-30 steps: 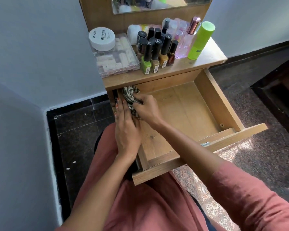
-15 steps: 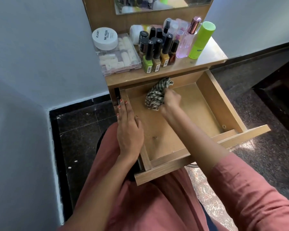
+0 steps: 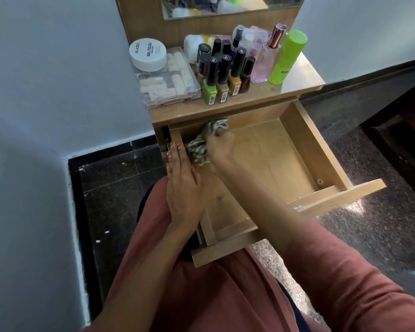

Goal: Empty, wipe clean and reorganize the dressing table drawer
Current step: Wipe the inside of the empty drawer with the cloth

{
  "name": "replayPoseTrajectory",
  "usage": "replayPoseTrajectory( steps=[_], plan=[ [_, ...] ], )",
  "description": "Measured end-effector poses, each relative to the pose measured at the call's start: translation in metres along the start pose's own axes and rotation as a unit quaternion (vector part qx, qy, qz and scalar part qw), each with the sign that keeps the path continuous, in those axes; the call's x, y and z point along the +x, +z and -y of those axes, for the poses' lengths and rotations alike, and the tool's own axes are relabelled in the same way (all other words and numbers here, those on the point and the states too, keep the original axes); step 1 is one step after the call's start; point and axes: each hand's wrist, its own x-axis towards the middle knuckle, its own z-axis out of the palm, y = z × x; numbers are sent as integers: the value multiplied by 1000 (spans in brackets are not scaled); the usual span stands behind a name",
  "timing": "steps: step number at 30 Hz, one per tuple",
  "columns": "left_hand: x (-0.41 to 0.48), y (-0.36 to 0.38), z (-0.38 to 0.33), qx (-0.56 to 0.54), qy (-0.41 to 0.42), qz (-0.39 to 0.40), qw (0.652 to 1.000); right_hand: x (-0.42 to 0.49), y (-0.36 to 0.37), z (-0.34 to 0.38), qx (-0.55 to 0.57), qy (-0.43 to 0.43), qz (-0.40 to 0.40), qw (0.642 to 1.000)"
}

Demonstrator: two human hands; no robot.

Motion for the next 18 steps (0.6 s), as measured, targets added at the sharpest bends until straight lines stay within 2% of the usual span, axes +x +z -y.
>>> replayPoseTrajectory(
  steps=[2, 5, 14, 18],
  plan=[
    [1, 1, 2, 3, 8, -4, 1000, -9, 15, -6, -19, -20, 35, 999],
    [2, 1, 3, 6, 7, -4, 1000, -7, 20, -7, -8, -38, 11, 999],
    [2, 1, 4, 16, -4, 1, 1000, 49, -38, 6, 19, -1, -163, 986],
    [2, 2, 4, 17, -7, 2, 1000, 70, -62, 10, -4, -39, -228, 973]
  ],
)
